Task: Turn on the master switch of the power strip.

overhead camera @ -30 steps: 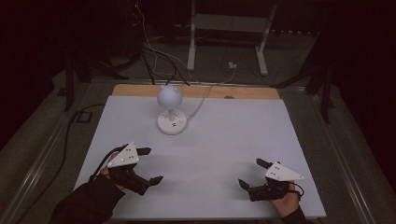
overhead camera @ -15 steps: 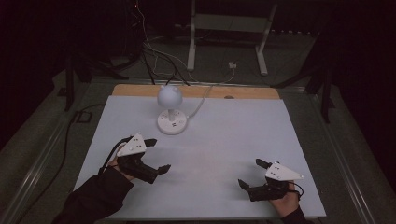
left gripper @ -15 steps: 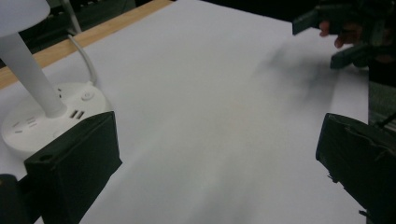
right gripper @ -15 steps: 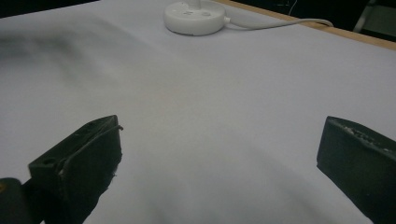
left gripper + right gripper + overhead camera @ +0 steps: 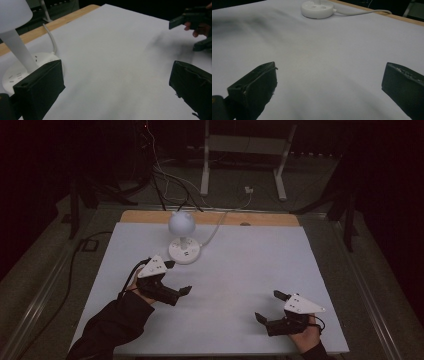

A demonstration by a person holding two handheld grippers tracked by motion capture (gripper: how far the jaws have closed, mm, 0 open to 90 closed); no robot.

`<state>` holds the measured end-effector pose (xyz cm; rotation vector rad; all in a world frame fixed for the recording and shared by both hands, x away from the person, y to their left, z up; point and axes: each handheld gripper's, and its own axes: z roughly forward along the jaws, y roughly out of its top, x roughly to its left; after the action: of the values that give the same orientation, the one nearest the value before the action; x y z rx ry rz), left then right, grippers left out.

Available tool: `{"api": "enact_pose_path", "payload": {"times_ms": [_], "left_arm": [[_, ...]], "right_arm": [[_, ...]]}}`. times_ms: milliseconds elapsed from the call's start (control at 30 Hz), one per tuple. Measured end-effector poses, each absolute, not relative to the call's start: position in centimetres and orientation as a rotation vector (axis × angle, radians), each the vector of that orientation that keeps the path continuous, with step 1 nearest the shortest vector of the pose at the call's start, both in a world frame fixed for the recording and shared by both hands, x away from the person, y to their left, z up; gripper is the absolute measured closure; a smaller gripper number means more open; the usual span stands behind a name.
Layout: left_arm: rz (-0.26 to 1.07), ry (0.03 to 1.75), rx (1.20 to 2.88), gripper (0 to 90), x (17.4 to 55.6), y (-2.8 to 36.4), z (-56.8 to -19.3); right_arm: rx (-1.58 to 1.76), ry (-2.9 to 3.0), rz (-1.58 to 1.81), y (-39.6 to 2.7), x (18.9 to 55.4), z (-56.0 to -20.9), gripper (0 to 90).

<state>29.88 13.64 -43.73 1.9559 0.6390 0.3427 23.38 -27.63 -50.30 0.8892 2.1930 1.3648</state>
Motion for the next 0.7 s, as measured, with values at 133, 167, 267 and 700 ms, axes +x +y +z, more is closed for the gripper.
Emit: {"api": "enact_pose_path", "payload": {"times_ms": [133, 167, 267, 700], "left_arm": [[0.359, 0.644, 1.956, 0.2, 30.4, 13.1, -43.8], [0.362, 0.649, 1.955, 0.2, 30.6, 12.9, -43.8], [0.373, 0.678, 1.940, 0.2, 31.1, 12.7, -43.9], [0.459, 0.773, 1.930, 0.2, 33.3, 11.1, -45.0]], "right_arm": [[0.888, 2.194, 1.368, -27.6, 23.4, -50.3, 0.0], [0.889, 2.194, 1.370, -27.6, 23.4, -50.3, 0.0], [0.888, 2.196, 1.373, -27.6, 23.4, -50.3, 0.0], [0.883, 2.197, 1.385, -27.7, 23.4, -50.2, 0.0]]}}
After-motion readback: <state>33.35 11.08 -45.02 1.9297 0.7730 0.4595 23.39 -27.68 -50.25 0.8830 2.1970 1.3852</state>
